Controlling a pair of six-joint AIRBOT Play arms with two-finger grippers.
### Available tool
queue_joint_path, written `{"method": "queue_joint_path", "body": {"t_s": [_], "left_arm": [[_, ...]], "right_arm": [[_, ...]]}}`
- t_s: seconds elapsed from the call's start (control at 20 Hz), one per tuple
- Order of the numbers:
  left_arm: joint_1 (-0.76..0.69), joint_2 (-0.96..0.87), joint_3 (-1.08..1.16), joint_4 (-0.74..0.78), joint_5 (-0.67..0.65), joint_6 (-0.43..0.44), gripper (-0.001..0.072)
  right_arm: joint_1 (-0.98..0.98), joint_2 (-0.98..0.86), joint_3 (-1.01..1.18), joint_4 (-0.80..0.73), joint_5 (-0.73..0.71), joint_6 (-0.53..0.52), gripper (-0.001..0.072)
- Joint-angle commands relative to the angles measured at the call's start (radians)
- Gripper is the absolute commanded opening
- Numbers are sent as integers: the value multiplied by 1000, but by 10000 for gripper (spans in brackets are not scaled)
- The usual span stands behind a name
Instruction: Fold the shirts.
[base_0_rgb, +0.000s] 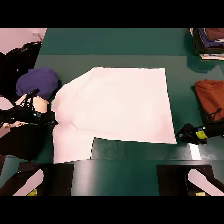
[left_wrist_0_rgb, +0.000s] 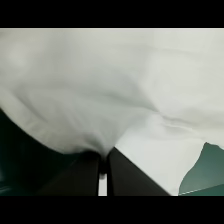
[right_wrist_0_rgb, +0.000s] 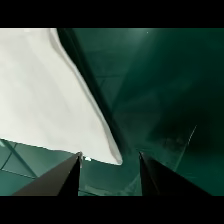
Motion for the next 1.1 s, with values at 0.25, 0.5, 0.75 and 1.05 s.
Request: {"method": "queue_joint_path", "body": {"t_s": [0.25,0.5,0.75,1.05], "left_arm": [[0,0,2,-6,-8,18,25],[0,1,55,-6,-20,24,25],[0,1,487,-46,-106,15,25],[0,1,1265,-133,-114,-32,25]], "right_arm": [[188,-61,-27,4,-72,9,267],[243,45,50,3,-137,9,20],[243,243,452,3,-199,45,19],[242,332,1015,-9,-348,53,19]]}}
